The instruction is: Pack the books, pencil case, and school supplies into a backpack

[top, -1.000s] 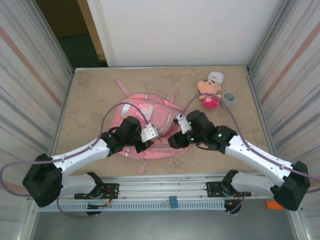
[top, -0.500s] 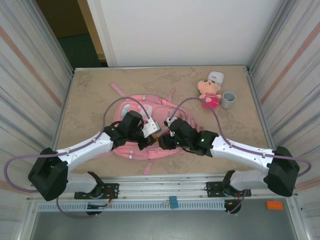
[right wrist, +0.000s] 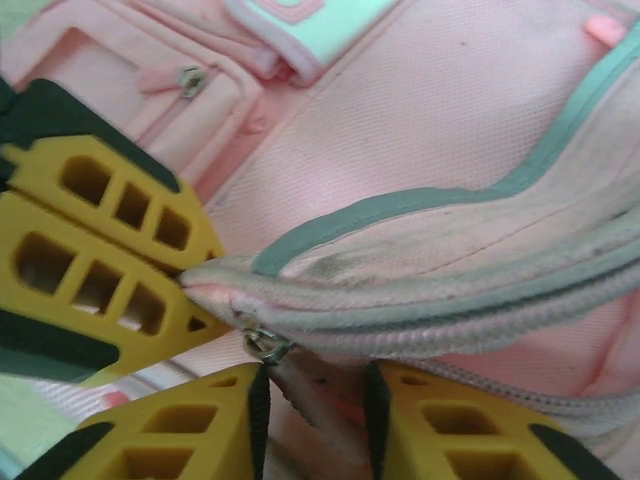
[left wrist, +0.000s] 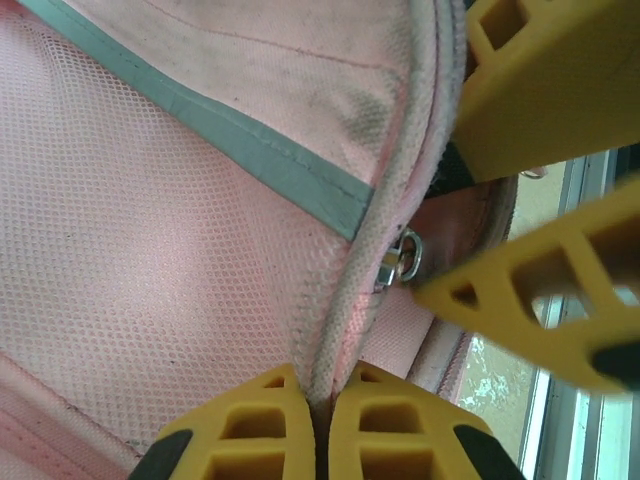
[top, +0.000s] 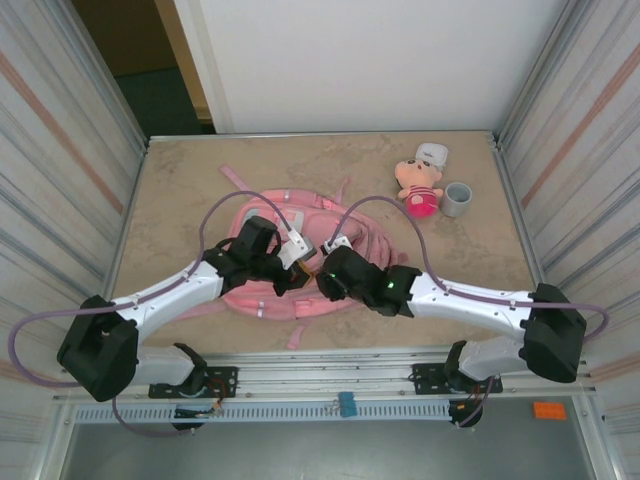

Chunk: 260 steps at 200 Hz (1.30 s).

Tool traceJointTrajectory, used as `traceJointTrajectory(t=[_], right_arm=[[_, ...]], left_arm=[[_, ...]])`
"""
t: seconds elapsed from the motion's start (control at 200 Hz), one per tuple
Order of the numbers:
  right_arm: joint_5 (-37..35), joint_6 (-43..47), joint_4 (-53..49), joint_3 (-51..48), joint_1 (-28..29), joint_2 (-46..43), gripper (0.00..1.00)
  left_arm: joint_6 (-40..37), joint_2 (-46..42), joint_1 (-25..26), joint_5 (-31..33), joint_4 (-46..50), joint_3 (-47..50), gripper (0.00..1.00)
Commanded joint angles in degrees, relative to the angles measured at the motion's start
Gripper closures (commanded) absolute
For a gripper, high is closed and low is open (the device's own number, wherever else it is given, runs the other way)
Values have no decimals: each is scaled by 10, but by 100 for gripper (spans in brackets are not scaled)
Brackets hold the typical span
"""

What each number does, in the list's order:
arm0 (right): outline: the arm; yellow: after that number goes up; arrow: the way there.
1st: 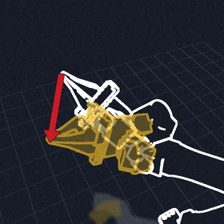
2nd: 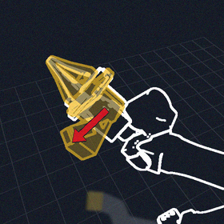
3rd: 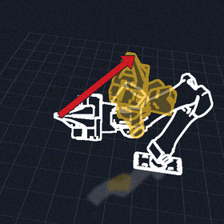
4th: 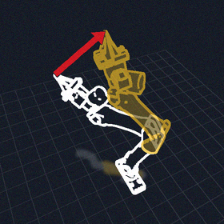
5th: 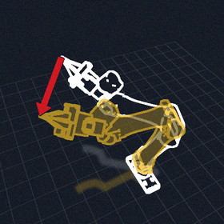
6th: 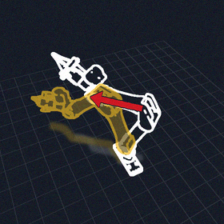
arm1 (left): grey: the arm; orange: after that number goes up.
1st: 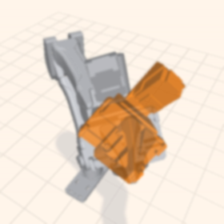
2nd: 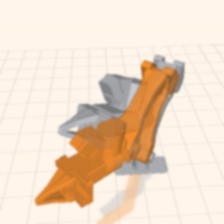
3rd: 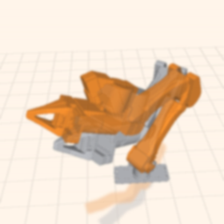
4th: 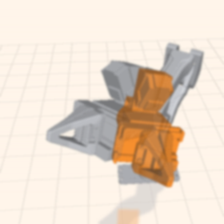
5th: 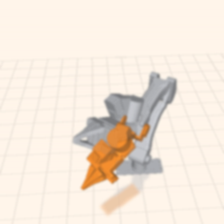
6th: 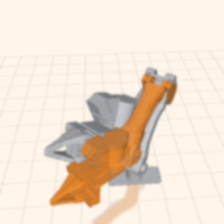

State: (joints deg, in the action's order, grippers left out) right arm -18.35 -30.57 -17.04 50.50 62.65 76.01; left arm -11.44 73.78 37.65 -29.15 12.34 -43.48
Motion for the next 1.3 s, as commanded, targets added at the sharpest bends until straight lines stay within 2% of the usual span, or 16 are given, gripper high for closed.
traceJointTrajectory(t=[0.0,0.19,0.291,0.366,0.456,0.641,0.857,0.962,1.097,1.203,1.298], right_arm=[[-75,-12,-73,10,-4,34,79],[-89,-19,-85,7,-4,22,87],[-89,-11,-82,3,-5,11,98],[-91,6,-86,2,-8,-2,100],[-85,13,-109,3,-23,-24,100],[2,36,-154,-5,-93,-69,100],[51,68,-186,-1,-143,-74,100],[102,76,-177,0,-159,-74,100],[180,62,-145,-1,-158,-57,100],[212,15,-114,-4,-144,-39,100],[226,-45,-56,-14,-115,-24,100]], left_arm=[[29,-16,1,-99,-23,-23,100],[21,-16,-2,-97,-16,-24,100],[19,-16,-1,-94,-12,-24,100],[8,-16,-2,-71,2,-25,100],[-21,-14,-3,-15,34,-27,100],[-85,-8,-6,77,101,-40,100],[-130,-8,-6,128,139,-44,100],[-147,-12,-6,145,150,-45,100],[-148,-22,-8,167,147,-45,100],[-136,-30,-22,186,137,-46,94],[-126,-35,-62,196,117,-44,85]])
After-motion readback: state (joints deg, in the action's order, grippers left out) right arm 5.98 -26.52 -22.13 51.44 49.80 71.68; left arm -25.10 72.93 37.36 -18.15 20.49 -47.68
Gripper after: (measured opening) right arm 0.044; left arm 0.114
